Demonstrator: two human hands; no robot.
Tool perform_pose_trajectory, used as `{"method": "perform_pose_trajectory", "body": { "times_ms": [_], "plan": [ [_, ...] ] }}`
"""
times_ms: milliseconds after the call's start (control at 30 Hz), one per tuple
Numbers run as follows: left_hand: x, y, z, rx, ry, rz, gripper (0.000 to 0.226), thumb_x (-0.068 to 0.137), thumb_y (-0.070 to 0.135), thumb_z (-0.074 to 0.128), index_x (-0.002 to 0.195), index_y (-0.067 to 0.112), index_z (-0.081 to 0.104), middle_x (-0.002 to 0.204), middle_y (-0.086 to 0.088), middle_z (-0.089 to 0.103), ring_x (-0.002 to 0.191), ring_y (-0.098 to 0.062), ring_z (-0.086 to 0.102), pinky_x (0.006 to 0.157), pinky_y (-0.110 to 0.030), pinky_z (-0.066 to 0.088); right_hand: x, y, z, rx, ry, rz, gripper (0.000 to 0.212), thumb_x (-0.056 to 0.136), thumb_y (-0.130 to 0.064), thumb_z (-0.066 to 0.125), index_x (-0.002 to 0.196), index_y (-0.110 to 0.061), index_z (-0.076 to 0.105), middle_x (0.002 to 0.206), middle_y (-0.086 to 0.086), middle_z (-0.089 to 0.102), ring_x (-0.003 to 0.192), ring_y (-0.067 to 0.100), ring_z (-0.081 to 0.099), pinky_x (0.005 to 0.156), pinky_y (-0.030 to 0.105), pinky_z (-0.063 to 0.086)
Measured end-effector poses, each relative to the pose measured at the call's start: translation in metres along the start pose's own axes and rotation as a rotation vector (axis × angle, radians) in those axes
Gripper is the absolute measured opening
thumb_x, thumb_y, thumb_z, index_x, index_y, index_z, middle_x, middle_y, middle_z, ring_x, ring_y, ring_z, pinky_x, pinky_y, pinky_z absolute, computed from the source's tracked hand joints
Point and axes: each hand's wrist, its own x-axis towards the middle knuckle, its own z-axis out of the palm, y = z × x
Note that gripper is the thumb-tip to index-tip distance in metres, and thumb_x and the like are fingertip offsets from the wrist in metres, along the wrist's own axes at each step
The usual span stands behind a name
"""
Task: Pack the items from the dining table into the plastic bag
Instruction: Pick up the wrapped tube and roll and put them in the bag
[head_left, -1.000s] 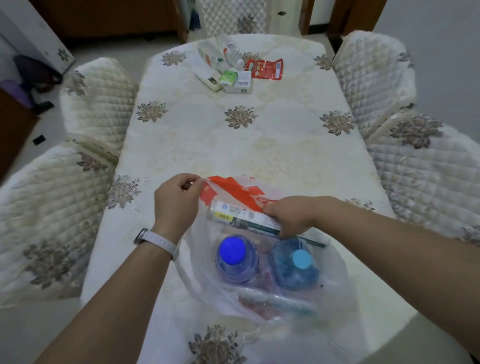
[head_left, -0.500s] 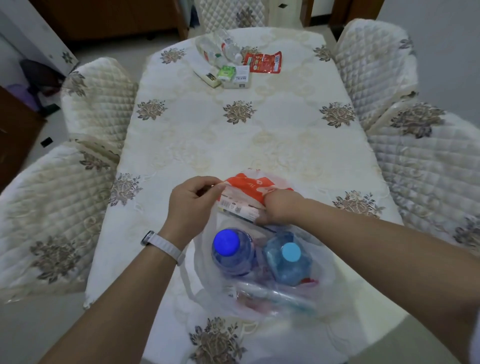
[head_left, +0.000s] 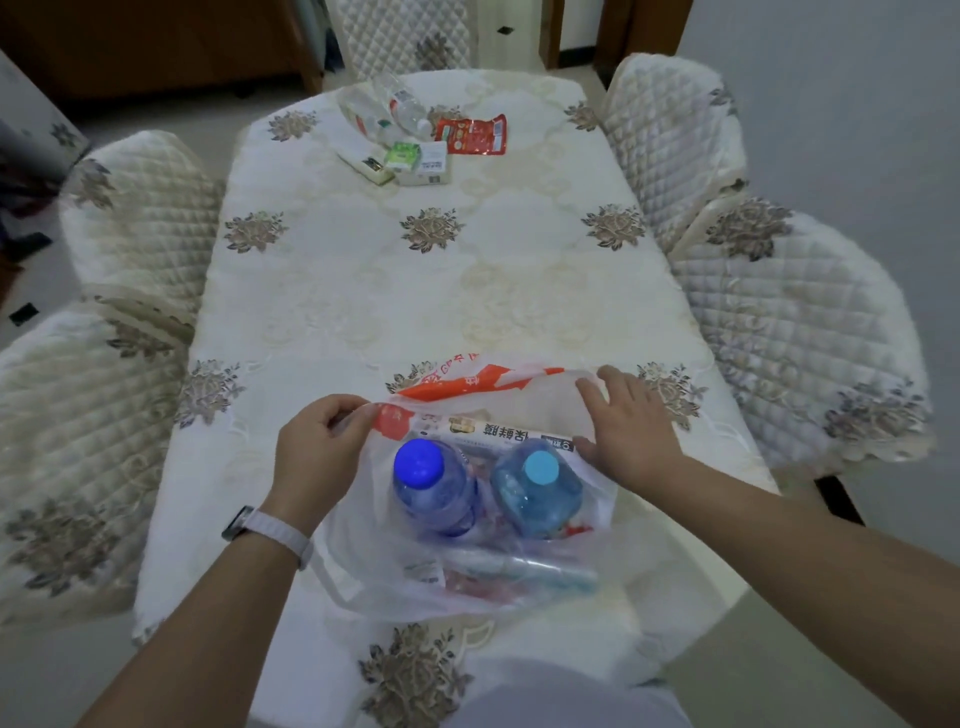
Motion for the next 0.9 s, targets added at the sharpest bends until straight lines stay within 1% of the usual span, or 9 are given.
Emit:
{"method": "perform_pose_trajectory", "body": {
  "times_ms": [100,200,300,367,467,600,733,833,900],
  "plan": [
    [-0.007,-0.001,-0.002,-0.032,0.008,-0.002,0.008,0.087,0.022,0.071,0.079,0.024,0.069,0.080,0.012,0.070,0.074,0.002,0.061,0.066,-0.008,0.042,-0.024,-0.004,0.011,0.293,0.020,0.171,0.057,0.075,-0.045,0.072,0.118,-0.010,0.058,0.115,0.013,0.054,0.104,0.035,0.054,0.084,0.043,0.049],
    [-0.015,-0.004,-0.004,-0.026,-0.002,0.016,0.007,0.088,0.021,0.071,0.082,0.021,0.070,0.081,0.009,0.070,0.075,-0.003,0.061,0.067,-0.012,0.042,-0.043,-0.010,0.019,0.347,0.130,0.014,0.040,0.078,-0.044,0.062,0.099,-0.010,0.067,0.099,0.010,0.058,0.085,0.031,0.058,0.073,0.041,0.051],
    [-0.021,-0.006,-0.006,-0.006,-0.024,0.041,0.006,0.088,0.021,0.071,0.085,0.016,0.071,0.081,0.005,0.070,0.076,-0.009,0.061,0.067,-0.010,0.042,-0.048,-0.008,0.015,0.218,-0.018,-0.079,0.044,0.081,-0.050,0.053,0.094,-0.011,0.068,0.092,0.009,0.058,0.080,0.031,0.056,0.065,0.040,0.050],
    [-0.025,-0.006,-0.006,0.003,-0.043,0.054,0.006,0.088,0.021,0.071,0.085,0.015,0.072,0.082,0.005,0.071,0.078,-0.011,0.062,0.069,-0.014,0.043,-0.048,-0.008,0.010,0.150,-0.146,-0.057,0.032,0.085,-0.039,0.055,0.091,-0.010,0.065,0.092,0.010,0.057,0.086,0.033,0.055,0.067,0.039,0.049],
    [-0.029,-0.002,-0.008,-0.020,-0.054,0.070,0.004,0.088,0.019,0.072,0.084,0.018,0.071,0.081,0.007,0.070,0.076,-0.011,0.061,0.069,-0.015,0.043,-0.045,-0.015,-0.001,0.322,-0.123,0.162,0.017,0.088,-0.028,0.051,0.078,-0.014,0.054,0.083,0.005,0.055,0.083,0.029,0.055,0.061,0.034,0.040],
    [-0.034,0.003,-0.015,-0.057,-0.049,0.100,0.004,0.088,0.014,0.070,0.085,0.016,0.070,0.080,0.003,0.069,0.074,-0.012,0.060,0.068,-0.015,0.042,-0.048,-0.023,-0.026,0.712,0.126,0.478,0.023,0.088,-0.020,0.050,0.067,-0.017,0.040,0.063,0.001,0.047,0.066,0.028,0.048,0.056,0.036,0.033],
    [-0.035,0.006,-0.017,-0.077,-0.060,0.101,0.006,0.089,0.012,0.068,0.085,0.016,0.069,0.078,0.002,0.066,0.076,-0.015,0.059,0.073,-0.023,0.041,-0.064,-0.035,-0.053,0.788,0.231,0.434,0.015,0.088,-0.016,0.054,0.075,-0.016,0.048,0.065,-0.001,0.051,0.064,0.020,0.047,0.060,0.035,0.037],
    [-0.030,0.007,-0.017,-0.104,-0.074,0.101,0.006,0.089,0.011,0.067,0.085,0.015,0.068,0.079,0.000,0.067,0.076,-0.017,0.059,0.070,-0.024,0.041,-0.076,-0.035,-0.051,0.658,0.043,0.353,0.002,0.083,-0.016,0.059,0.083,-0.015,0.058,0.077,0.001,0.059,0.074,0.023,0.054,0.066,0.036,0.044],
    [-0.026,0.009,-0.015,-0.106,-0.073,0.098,0.005,0.090,0.012,0.066,0.086,0.013,0.068,0.082,-0.005,0.067,0.077,-0.019,0.058,0.071,-0.026,0.041,-0.082,-0.031,-0.044,0.640,-0.072,0.357,0.006,0.080,-0.018,0.062,0.085,-0.017,0.061,0.087,0.002,0.062,0.081,0.023,0.056,0.069,0.033,0.045]
  ]
}}
